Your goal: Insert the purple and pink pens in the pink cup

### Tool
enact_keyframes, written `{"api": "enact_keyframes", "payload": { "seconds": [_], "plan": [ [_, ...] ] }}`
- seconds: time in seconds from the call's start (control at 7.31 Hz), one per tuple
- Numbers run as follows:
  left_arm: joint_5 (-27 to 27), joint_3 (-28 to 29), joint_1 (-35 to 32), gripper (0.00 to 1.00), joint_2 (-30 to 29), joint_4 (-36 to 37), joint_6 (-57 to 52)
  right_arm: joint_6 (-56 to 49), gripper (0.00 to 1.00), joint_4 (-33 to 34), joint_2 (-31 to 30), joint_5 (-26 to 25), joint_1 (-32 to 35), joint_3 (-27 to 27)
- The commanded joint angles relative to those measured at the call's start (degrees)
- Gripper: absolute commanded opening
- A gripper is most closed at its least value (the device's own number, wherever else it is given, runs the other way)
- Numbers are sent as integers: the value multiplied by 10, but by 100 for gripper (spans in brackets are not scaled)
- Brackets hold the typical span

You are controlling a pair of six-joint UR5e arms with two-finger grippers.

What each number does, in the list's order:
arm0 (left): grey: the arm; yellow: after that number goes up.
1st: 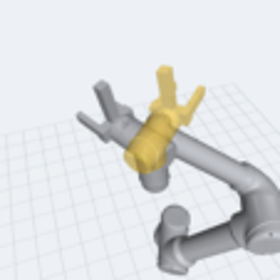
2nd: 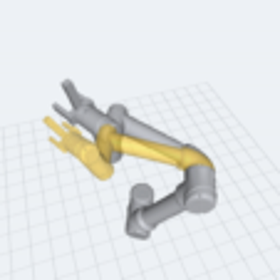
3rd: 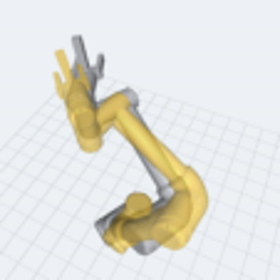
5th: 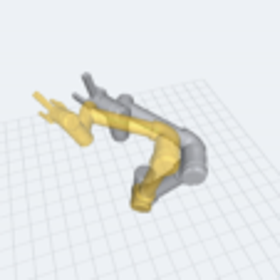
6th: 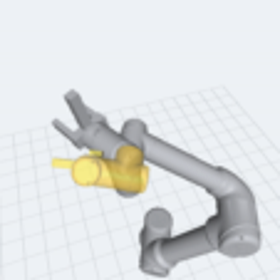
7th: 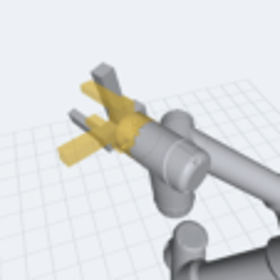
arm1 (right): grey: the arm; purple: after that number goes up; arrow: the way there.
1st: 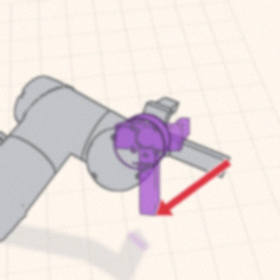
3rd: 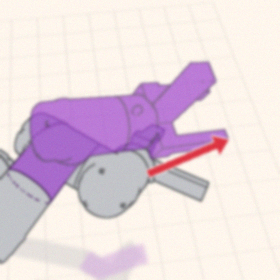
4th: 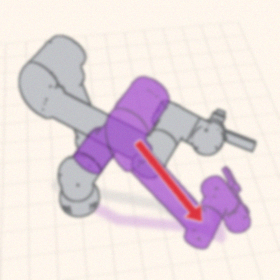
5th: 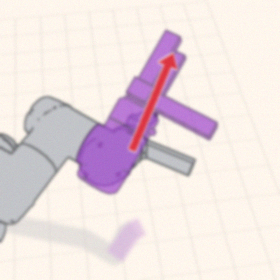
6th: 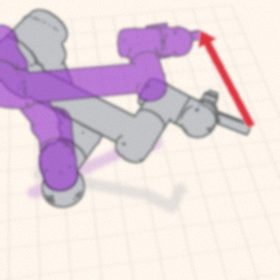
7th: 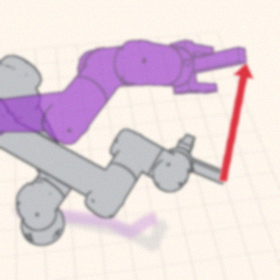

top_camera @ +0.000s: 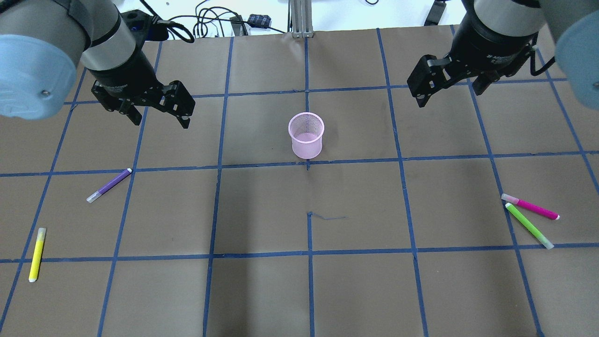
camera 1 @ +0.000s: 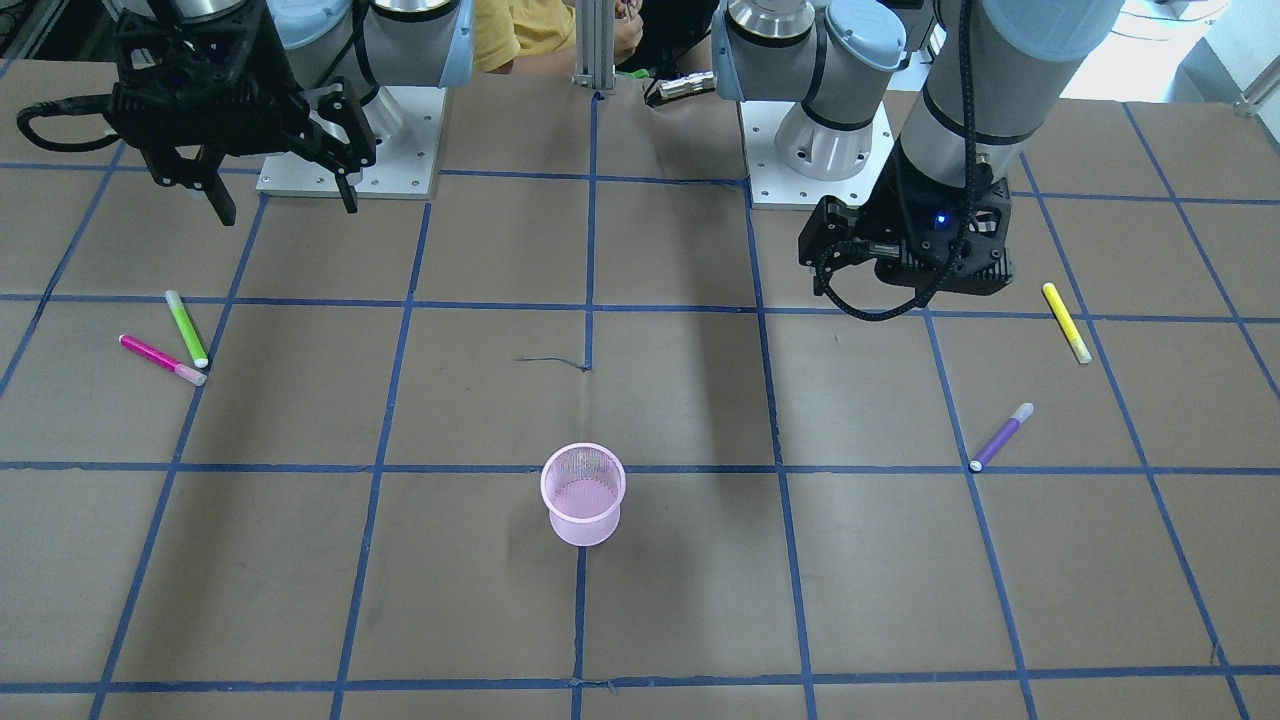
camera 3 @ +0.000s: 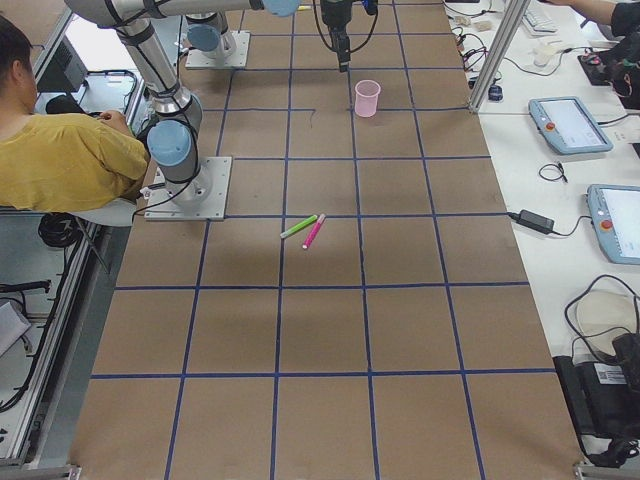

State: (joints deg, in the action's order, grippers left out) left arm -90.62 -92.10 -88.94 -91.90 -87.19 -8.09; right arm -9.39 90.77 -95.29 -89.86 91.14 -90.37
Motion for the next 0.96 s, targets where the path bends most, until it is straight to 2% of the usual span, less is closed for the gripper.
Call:
{"api": "enact_keyframes", "payload": {
  "seconds": [0.0, 0.14, 0.27, 0.41, 0.68, 0.82],
  "plan": [
    [0, 1, 0, 100, 1, 0, 0, -5, 100, -49, -8, 0, -1, 0],
    [0, 0, 0, 100, 1, -1, 0, -19, 100, -45, -7, -2, -3, -3],
    [1, 0, 0, 100, 3, -13, 0, -85, 100, -32, -6, -3, -17, -4],
    [-2, 0, 3, 100, 0, -17, -1, -194, 100, -17, -6, -2, -56, -8],
    [-5, -2, 6, 100, -13, -29, -22, -451, 100, -19, -3, 40, -185, -24],
    [-36, -9, 29, 100, -31, -29, -112, -567, 100, -27, -3, 43, -261, -30]
  ]
}}
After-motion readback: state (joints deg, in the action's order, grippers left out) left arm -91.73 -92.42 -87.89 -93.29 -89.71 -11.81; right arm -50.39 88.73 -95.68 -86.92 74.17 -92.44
